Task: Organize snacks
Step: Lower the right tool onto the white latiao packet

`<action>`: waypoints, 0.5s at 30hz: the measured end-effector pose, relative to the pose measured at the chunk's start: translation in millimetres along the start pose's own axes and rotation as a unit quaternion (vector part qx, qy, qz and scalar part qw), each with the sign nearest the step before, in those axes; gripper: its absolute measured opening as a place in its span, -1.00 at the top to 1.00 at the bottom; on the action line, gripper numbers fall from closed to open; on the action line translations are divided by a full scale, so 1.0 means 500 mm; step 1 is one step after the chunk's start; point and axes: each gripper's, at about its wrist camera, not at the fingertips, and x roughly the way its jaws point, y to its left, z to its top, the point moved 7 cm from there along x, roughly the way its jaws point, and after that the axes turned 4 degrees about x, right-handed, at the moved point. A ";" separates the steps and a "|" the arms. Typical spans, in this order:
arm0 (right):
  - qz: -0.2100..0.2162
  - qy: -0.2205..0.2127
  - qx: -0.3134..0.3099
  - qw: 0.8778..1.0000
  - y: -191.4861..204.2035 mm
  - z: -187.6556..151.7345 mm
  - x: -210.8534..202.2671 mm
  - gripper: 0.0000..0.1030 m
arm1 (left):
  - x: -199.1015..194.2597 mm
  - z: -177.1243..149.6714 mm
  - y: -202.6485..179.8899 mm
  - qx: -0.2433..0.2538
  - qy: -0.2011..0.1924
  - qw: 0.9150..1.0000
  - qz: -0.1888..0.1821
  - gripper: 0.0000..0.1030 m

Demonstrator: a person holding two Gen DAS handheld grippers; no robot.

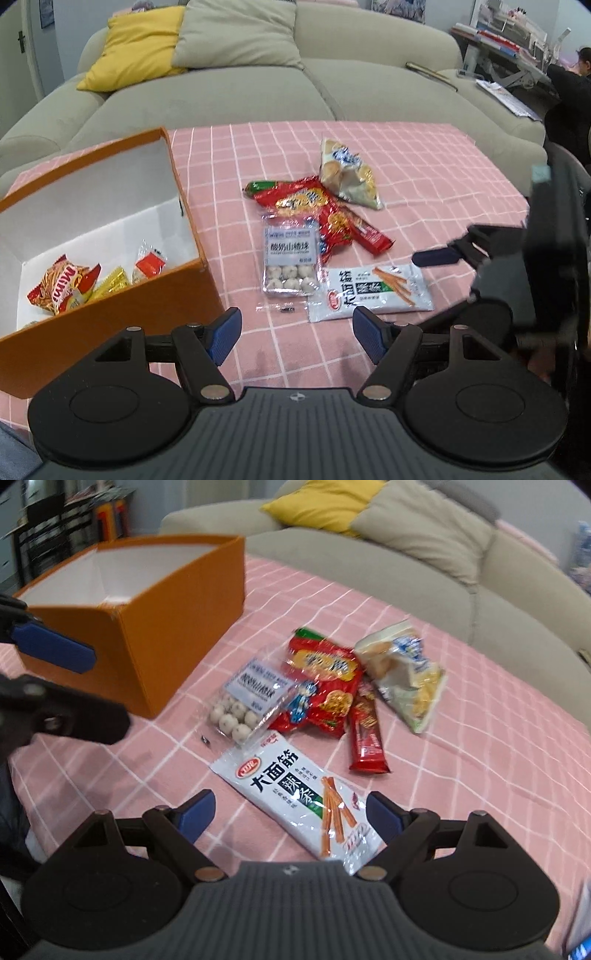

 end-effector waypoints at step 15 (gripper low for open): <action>0.093 0.045 -0.051 0.993 -0.013 0.026 0.092 -0.55 | 0.048 -0.003 0.012 -0.012 0.040 0.999 -0.010 -0.55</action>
